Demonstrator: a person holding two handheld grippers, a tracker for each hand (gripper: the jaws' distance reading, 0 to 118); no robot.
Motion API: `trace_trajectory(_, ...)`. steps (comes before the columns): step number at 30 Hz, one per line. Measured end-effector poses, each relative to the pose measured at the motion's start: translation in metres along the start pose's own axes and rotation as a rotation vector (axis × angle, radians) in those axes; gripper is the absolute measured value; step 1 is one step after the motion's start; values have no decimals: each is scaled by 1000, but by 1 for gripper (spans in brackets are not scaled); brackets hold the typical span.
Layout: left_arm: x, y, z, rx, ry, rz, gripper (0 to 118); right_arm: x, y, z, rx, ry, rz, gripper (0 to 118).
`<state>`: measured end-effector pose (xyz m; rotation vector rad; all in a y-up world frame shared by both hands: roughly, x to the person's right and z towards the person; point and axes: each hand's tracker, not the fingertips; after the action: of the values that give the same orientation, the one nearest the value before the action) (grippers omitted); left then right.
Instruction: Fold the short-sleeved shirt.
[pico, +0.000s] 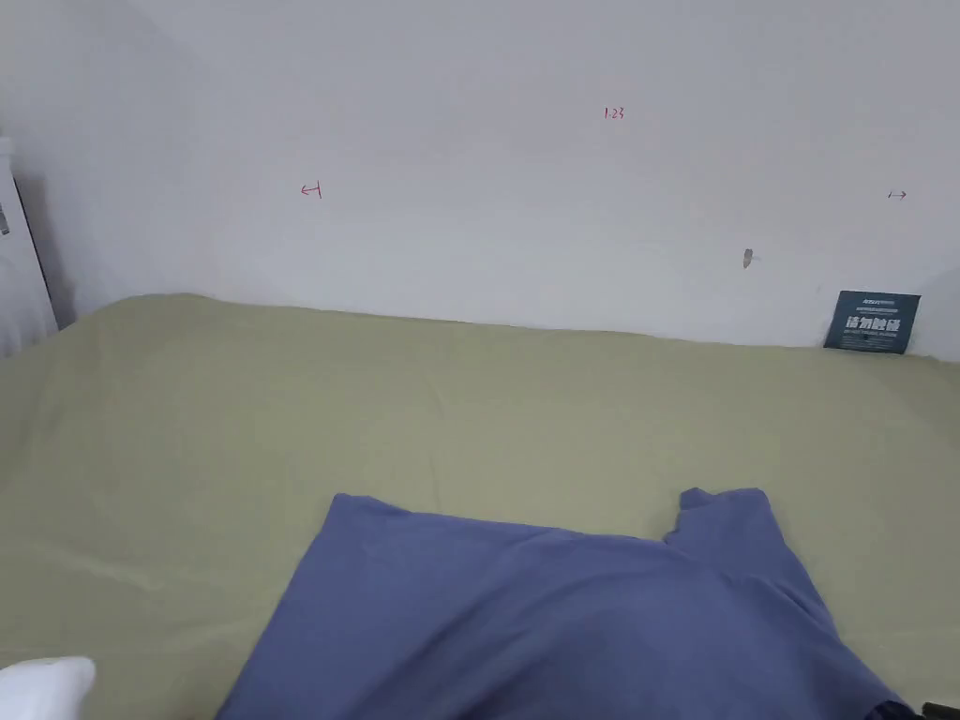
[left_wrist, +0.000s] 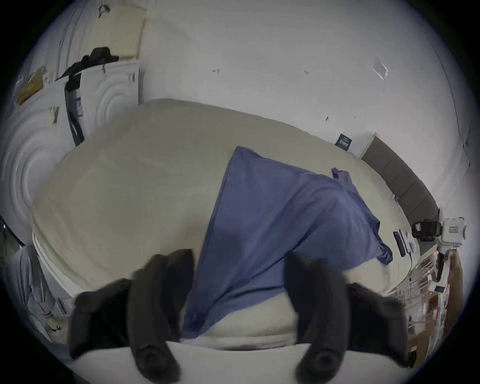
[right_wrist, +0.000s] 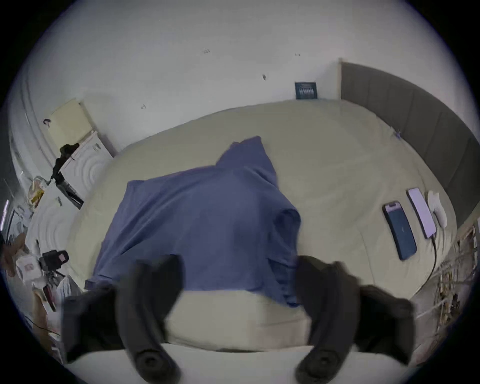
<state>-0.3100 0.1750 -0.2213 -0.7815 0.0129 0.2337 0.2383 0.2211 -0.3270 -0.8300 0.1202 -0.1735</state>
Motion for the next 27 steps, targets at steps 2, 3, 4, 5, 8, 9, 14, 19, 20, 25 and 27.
trace_trajectory(2,15,7,-18,-2,12,-24,0,-10,-1,-15,-13,-23,68,0)
trace_trajectory(3,13,12,-30,-3,36,-39,0,-15,-2,-23,-47,-53,108,0)
trace_trajectory(4,15,17,-38,-13,26,-36,0,-20,-3,-30,-48,-63,88,0)
trace_trajectory(5,17,22,-48,-27,-3,-40,0,-24,-3,-38,-65,-63,97,0)
trace_trajectory(8,26,47,-78,-49,-16,-55,0,-22,-1,-66,-83,-41,113,0)
trace_trajectory(9,27,64,-92,-53,-12,-71,0,-21,5,-74,-92,-38,114,0)
trace_trajectory(14,32,178,-167,-37,15,-127,0,-17,44,-106,-93,-40,126,0)
trace_trajectory(19,36,283,-260,-238,55,-124,87,-8,77,-123,-65,-53,138,0)
trace_trajectory(20,36,291,-278,-277,65,-106,113,-5,82,-127,-64,-55,135,0)
trace_trajectory(25,42,292,-336,-395,33,-45,116,19,96,-139,-86,-64,100,0)
trace_trajectory(27,51,282,-348,-457,118,-84,112,30,102,-142,-93,-88,88,0)
